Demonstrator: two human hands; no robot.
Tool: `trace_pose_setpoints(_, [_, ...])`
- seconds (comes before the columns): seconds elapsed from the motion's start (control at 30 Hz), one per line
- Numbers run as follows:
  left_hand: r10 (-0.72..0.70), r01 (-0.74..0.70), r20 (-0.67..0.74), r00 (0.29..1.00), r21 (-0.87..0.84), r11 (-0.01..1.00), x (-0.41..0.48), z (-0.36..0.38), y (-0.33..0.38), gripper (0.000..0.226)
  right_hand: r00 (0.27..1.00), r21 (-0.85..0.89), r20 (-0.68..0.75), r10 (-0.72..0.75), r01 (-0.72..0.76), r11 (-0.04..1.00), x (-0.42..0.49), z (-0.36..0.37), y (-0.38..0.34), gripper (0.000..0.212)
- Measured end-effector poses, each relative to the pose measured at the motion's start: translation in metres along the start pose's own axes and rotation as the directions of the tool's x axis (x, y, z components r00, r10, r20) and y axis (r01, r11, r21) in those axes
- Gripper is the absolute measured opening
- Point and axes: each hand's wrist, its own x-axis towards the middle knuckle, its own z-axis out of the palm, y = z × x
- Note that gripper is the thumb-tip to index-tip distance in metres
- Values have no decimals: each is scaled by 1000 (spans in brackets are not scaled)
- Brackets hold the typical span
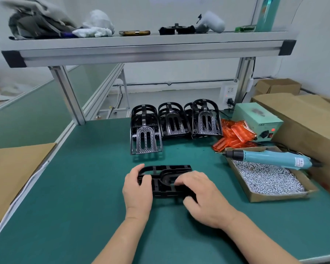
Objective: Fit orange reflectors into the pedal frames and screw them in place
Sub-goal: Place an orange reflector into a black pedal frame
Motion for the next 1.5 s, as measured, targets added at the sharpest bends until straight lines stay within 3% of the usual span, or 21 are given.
trace_pose_setpoints(0.03, [11, -11, 3, 1000, 31, 999, -1, 0, 1, 36, 999, 16, -38, -2, 2, 1000, 4, -7, 1, 32])
trace_pose_setpoints(0.1, [37, -38, 16, 999, 58, 998, -3, 1, 2, 35, 966, 4, -246, 73, -75, 997, 19, -27, 12, 21])
trace_pose_setpoints(0.2, [79, -81, 36, 996, 64, 995, -4, 2, 5, 35, 798, -121, -505, 330, -444, 888, 47, -74, 55, 17])
trace_pose_setpoints(0.27, [88, -91, 43, 995, 75, 993, -5, 2, 5, 36, 688, -220, -520, 506, -681, 699, 59, -106, 89, 30])
trace_pose_setpoints(0.33, [87, -91, 48, 995, 95, 991, -5, 3, 5, 34, 597, -271, -502, 626, -796, 542, 63, -128, 116, 43])
trace_pose_setpoints(0.47, [83, -91, 77, 994, 116, 989, -6, 5, 6, 33, 498, -284, -396, 772, -865, 413, 64, -140, 147, 45])
trace_pose_setpoints(0.73, [61, -77, 117, 991, 135, 988, -8, 5, 7, 33, 472, -323, -319, 822, -869, 374, 67, -137, 160, 60])
trace_pose_setpoints(0.83, [68, -85, 125, 990, 133, 987, -9, 5, 8, 33, 458, -277, -285, 842, -881, 385, 71, -139, 162, 53])
trace_pose_setpoints(1.0, [77, -92, 117, 990, 131, 987, -9, 5, 8, 30, 458, -229, -330, 825, -887, 401, 68, -140, 158, 25])
trace_pose_setpoints(1.27, [72, -84, 97, 993, 129, 988, -9, 6, 8, 35, 550, -176, -425, 719, -829, 530, 59, -135, 150, 32])
trace_pose_setpoints(1.5, [81, -95, 96, 992, 148, 984, -9, 5, 8, 38, 624, -67, -528, 576, -706, 705, 52, -125, 115, 34])
